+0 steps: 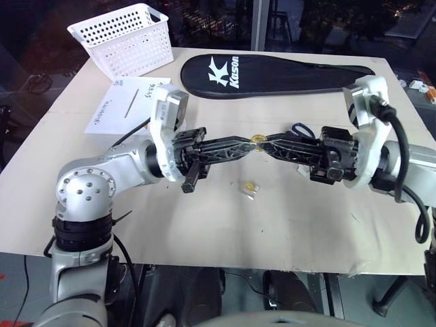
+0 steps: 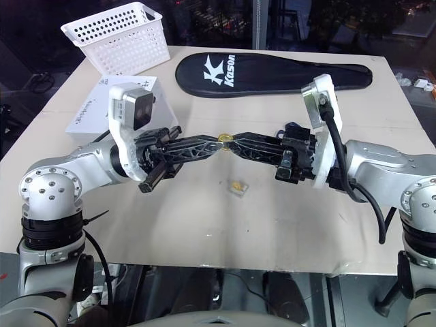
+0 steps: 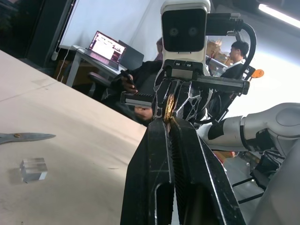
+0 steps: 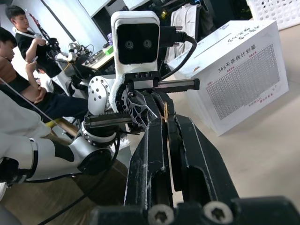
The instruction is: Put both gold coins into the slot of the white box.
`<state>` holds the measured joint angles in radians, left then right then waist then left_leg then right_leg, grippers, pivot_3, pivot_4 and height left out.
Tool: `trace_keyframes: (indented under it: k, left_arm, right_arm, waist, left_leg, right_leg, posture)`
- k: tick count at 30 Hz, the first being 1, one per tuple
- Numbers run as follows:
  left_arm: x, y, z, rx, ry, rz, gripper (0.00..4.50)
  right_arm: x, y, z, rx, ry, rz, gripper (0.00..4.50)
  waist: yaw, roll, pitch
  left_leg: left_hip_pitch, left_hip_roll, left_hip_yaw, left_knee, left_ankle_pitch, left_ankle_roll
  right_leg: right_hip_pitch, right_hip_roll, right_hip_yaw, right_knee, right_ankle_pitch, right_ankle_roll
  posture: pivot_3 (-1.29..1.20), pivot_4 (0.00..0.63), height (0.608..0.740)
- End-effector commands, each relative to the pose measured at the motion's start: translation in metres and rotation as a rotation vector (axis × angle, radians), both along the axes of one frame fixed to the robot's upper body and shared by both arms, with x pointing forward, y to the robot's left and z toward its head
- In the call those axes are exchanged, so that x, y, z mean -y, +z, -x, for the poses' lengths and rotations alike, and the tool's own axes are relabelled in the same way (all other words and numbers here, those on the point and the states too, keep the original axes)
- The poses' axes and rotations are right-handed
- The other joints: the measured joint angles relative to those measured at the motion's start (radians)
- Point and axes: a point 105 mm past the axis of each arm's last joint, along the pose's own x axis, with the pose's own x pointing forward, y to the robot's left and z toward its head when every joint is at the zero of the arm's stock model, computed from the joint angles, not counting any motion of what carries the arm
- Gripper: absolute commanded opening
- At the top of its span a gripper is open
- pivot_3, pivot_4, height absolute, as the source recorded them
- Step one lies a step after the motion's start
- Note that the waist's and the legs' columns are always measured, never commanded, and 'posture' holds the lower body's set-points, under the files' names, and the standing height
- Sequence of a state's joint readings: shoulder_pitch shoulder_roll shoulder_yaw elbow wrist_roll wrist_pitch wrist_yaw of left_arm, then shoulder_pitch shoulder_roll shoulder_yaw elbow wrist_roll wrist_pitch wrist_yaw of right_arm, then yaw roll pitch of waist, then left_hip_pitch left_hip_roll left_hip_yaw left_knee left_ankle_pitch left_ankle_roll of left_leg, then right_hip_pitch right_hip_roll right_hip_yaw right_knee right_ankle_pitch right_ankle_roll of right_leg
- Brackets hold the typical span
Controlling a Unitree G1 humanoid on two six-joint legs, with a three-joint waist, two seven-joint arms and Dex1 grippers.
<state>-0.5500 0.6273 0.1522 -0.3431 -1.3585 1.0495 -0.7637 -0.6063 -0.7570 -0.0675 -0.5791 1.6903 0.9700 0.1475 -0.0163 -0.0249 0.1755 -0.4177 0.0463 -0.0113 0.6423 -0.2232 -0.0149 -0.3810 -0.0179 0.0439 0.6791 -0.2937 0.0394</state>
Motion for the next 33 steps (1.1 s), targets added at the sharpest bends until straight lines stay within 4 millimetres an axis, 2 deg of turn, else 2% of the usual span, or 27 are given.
trace_keyframes:
  k: [1, 5, 6, 8, 10, 12, 14, 18, 22, 23, 25, 29, 33]
  left_arm:
    - [-0.006, 0.010, 0.003, 0.050, 0.020, 0.020, 0.00]
    - [-0.015, 0.014, -0.001, 0.049, 0.079, 0.024, 0.00]
    - [-0.018, 0.015, -0.003, 0.050, 0.106, 0.025, 0.00]
    - [-0.024, 0.020, -0.005, 0.057, 0.159, 0.025, 0.00]
    - [-0.028, 0.023, -0.006, 0.064, 0.200, 0.021, 0.00]
    - [-0.040, 0.030, -0.014, 0.081, 0.314, 0.027, 0.00]
    - [-0.058, 0.041, -0.027, 0.114, 0.487, 0.016, 0.00]
    - [-0.107, 0.065, -0.056, 0.234, 0.936, -0.162, 0.00]
    - [-0.137, 0.080, -0.071, 0.208, 1.158, -0.303, 0.00]
    - [-0.143, 0.078, -0.074, 0.150, 1.170, -0.362, 0.00]
    - [-0.151, 0.081, -0.078, -0.021, 1.103, -0.345, 0.00]
    - [-0.180, 0.081, -0.089, -0.205, 1.193, -0.341, 0.00]
    - [-0.183, 0.072, -0.088, -0.303, 1.157, -0.380, 0.00]
  right_arm:
    - [0.003, 0.009, 0.005, 0.052, 0.005, -0.025, 1.27]
    - [0.010, 0.007, 0.002, 0.088, -0.038, 0.009, 2.91]
    - [0.012, 0.006, 0.001, 0.107, -0.054, 0.025, 3.59]
    - [0.015, 0.005, 0.001, 0.159, -0.070, 0.055, 4.32]
    - [0.017, 0.006, -0.001, 0.217, -0.087, 0.078, 4.32]
    - [0.018, 0.008, -0.002, 0.322, -0.091, 0.125, 4.32]
    - [0.020, 0.011, -0.006, 0.382, -0.096, 0.149, 4.32]
    - [0.021, 0.020, -0.016, 0.492, -0.077, 0.174, 4.32]
    - [0.020, 0.026, -0.024, 0.544, -0.057, 0.179, 4.32]
    - [0.020, 0.027, -0.027, 0.560, -0.060, 0.181, 4.32]
    - [0.021, 0.029, -0.034, 0.584, -0.067, 0.181, 4.32]
    - [0.019, 0.027, -0.040, 0.610, -0.064, 0.181, 4.32]
    - [0.018, 0.026, -0.039, 0.626, -0.050, 0.166, 4.32]
  waist:
    - [0.001, 0.000, 0.000]
    - [0.002, 0.000, 0.000]
    - [0.002, 0.000, 0.000]
    - [0.002, 0.000, 0.000]
    - [0.001, 0.000, 0.000]
    - [0.001, 0.000, 0.000]
    - [0.001, 0.000, 0.000]
    - [0.001, -0.001, 0.001]
    - [0.006, -0.001, 0.001]
    - [0.007, -0.002, 0.002]
    - [0.005, -0.003, 0.003]
    - [0.002, -0.003, 0.003]
    - [-0.001, -0.003, 0.003]
  left_leg:
    - [0.000, 0.000, 0.000, 0.000, 0.000, 0.000]
    - [0.000, 0.000, 0.000, 0.000, 0.000, 0.000]
    - [0.000, 0.000, 0.000, 0.000, 0.000, 0.000]
    - [0.000, 0.000, 0.000, 0.000, 0.000, 0.000]
    - [0.000, 0.000, 0.000, 0.000, 0.000, 0.000]
    - [0.000, 0.000, 0.000, 0.000, 0.000, 0.000]
    - [0.000, 0.000, 0.000, 0.000, 0.000, 0.000]
    - [0.000, 0.000, 0.000, 0.000, 0.000, 0.000]
    - [0.000, 0.000, 0.000, 0.000, 0.000, 0.000]
    - [0.000, -0.001, 0.000, 0.000, 0.000, 0.000]
    - [-0.001, -0.001, -0.001, 0.000, 0.000, 0.000]
    - [0.000, -0.001, -0.001, -0.001, 0.000, 0.000]
    - [-0.003, -0.001, 0.000, -0.002, 0.001, -0.003]
  right_leg:
    - [0.000, 0.000, 0.000, 0.000, 0.000, 0.000]
    - [0.000, 0.000, 0.000, 0.000, 0.000, 0.000]
    - [0.000, 0.000, 0.000, 0.000, 0.000, 0.000]
    - [0.000, 0.000, 0.000, 0.000, 0.000, 0.000]
    - [0.000, 0.000, 0.000, -0.001, 0.000, 0.000]
    - [0.000, 0.000, 0.000, 0.000, 0.000, 0.000]
    - [0.000, 0.000, 0.000, 0.000, 0.000, 0.000]
    - [0.000, 0.000, 0.000, 0.000, 0.000, 0.000]
    - [0.000, -0.001, -0.001, -0.001, 0.000, 0.000]
    - [0.000, -0.001, 0.000, -0.001, 0.000, 0.000]
    - [0.000, -0.001, -0.001, -0.001, 0.000, 0.000]
    - [-0.001, -0.001, -0.002, -0.001, 0.000, 0.000]
    - [-0.006, -0.001, -0.001, 0.001, 0.000, 0.000]
  posture:
    - [0.00, 0.150, 0.740]
    - [0.00, 0.150, 0.740]
    - [0.00, 0.150, 0.740]
    - [0.00, 0.150, 0.740]
    - [0.00, 0.150, 0.740]
    - [0.00, 0.150, 0.740]
    - [0.00, 0.150, 0.740]
    - [0.00, 0.150, 0.740]
    - [0.00, 0.150, 0.740]
    - [0.00, 0.150, 0.740]
    - [0.00, 0.150, 0.740]
    - [0.00, 0.150, 0.740]
    - [0.00, 0.150, 0.740]
